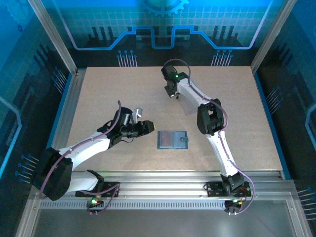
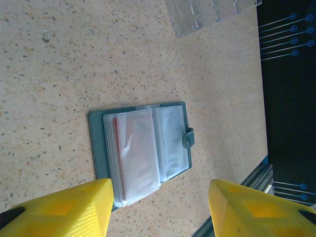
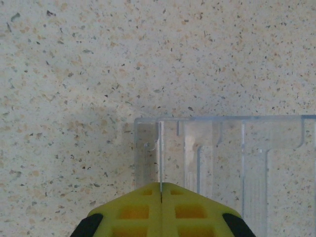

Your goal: Put the credit cards into the card holder

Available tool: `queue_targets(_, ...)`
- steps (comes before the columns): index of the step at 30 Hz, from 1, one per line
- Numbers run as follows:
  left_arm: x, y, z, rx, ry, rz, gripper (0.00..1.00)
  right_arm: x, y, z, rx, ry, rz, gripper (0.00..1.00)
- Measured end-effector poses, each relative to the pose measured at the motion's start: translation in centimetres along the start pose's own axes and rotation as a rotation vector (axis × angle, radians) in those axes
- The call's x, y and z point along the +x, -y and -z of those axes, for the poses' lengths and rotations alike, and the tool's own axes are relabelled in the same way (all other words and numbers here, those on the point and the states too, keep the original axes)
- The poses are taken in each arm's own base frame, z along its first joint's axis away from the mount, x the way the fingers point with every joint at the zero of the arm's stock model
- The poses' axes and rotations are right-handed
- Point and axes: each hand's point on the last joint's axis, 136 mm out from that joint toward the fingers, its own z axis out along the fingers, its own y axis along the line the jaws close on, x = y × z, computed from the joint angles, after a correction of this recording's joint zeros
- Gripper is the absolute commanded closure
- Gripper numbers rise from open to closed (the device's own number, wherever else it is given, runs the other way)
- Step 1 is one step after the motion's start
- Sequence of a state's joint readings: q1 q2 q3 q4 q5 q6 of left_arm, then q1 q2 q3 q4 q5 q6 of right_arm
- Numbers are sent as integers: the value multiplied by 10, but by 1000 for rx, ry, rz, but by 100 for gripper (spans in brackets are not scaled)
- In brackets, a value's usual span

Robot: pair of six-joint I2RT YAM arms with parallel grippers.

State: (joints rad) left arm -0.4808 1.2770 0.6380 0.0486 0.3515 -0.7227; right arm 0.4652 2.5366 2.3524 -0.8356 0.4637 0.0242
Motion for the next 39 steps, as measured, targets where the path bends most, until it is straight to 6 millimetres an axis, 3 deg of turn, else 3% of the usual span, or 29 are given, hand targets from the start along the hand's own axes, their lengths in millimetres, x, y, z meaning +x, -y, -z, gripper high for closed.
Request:
queue_targets(10,0,0,0,0,0,0,45,-7,6,8,19,16,-5,100)
queue_targets(13,0,-1,0,-3,-2,1,45,-12,10,19,33,35,-8,100)
queue_targets(17,5,-8,-5,-23,-23,1,44,-25,11,63,33,104,-8,100)
queue_targets(21,15,-17,-13,-56,-68,4,44,-41,9,140,10,241,-27,100)
queue_targets(23,19,-18,-18,-68,-92,-1,44,-37,6,176,-25,301,-51,100)
queue_targets(26,24,-16,-27,-80,-126,-19,45,-14,4,220,-128,376,-124,100)
queue_targets(29,29,-13,-36,-90,-160,-40,46,25,3,235,-244,392,-210,100)
queue_targets(32,35,-15,-44,-109,-196,-58,48,70,-11,220,-353,346,-287,100)
queue_targets(36,38,-21,-50,-139,-221,-76,51,151,-45,176,-498,208,-385,100)
queue_targets(39,41,-25,-53,-152,-234,-81,54,203,-54,157,-572,130,-487,100)
